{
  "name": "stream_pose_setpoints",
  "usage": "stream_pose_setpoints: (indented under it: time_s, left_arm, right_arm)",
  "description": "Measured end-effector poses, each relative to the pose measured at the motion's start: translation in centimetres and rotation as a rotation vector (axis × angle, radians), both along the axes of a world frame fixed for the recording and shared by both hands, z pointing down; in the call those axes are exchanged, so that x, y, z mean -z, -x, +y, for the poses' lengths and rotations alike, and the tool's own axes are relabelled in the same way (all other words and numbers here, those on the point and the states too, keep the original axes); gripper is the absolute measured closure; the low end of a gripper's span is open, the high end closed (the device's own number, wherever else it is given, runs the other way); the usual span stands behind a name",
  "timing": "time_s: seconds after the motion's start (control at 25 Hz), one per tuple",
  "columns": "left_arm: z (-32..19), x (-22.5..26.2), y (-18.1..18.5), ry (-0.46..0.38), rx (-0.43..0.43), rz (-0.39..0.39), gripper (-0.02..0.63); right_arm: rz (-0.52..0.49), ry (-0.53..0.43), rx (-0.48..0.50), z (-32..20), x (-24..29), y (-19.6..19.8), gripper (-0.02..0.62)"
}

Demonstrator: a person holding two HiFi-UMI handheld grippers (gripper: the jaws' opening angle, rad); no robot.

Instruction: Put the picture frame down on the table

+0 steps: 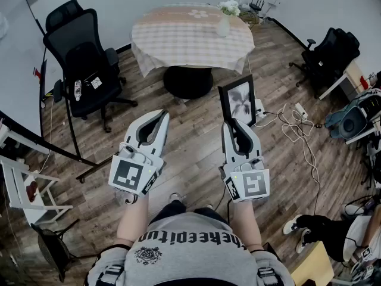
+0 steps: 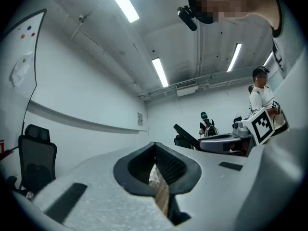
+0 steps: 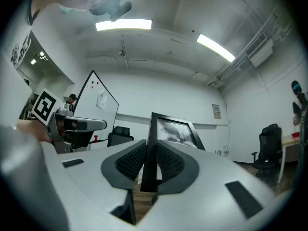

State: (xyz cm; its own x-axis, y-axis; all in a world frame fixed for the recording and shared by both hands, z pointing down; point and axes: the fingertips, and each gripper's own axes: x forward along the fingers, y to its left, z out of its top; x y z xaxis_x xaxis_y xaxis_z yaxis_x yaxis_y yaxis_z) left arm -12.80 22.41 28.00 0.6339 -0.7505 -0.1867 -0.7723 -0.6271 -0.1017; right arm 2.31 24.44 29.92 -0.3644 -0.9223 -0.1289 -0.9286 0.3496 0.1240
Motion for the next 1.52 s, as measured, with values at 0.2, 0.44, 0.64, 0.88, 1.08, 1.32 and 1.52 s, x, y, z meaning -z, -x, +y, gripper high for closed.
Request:
stream_pose_setpoints:
  time_s: [0.2, 0.44, 0.64, 0.88, 1.08, 1.32, 1.52]
  left_arm:
    - [0.0, 0.1, -0.1, 0.001, -0.004, -0.004, 0.591]
    - [-0.1, 0.2, 0.2, -0.001, -0.01, -0.009, 0.591]
    - [-0.4, 0.1, 1.1, -0.009, -0.018, -0.008, 0.591]
    - [-1.0, 0.2, 2.2, -0.02, -0.041, -0.005, 0.591]
    - [-1.7, 0.0, 2.7, -0.015, -0.06, -0.002, 0.591]
    - [-3.0, -0.6, 2.2, -0.01, -0.067, -0.008, 0.591]
    - [-5.1, -1.0, 1.5, -0.005, -0.052, -0.015, 0.591]
  right_arm:
    - [-0.001, -0.003, -0.004, 0.2, 0.3, 0.0, 0.524]
    - [0.003, -0.004, -0.011, 0.2, 0.4, 0.3, 0.525]
    - [0.008, -0.01, -0.016, -0.1, 0.2, 1.4, 0.525]
    - [0.002, -0.025, -0.027, -0.4, 0.4, 2.7, 0.525]
    - [0.01, -0.025, -0.033, -1.0, 0.6, 3.5, 0.525]
    - [0.009, -0.009, -0.034, -2.3, -0.2, 3.0, 0.525]
    - [-0.004, -0.003, -0.025, -4.6, -0.8, 2.1, 0.525]
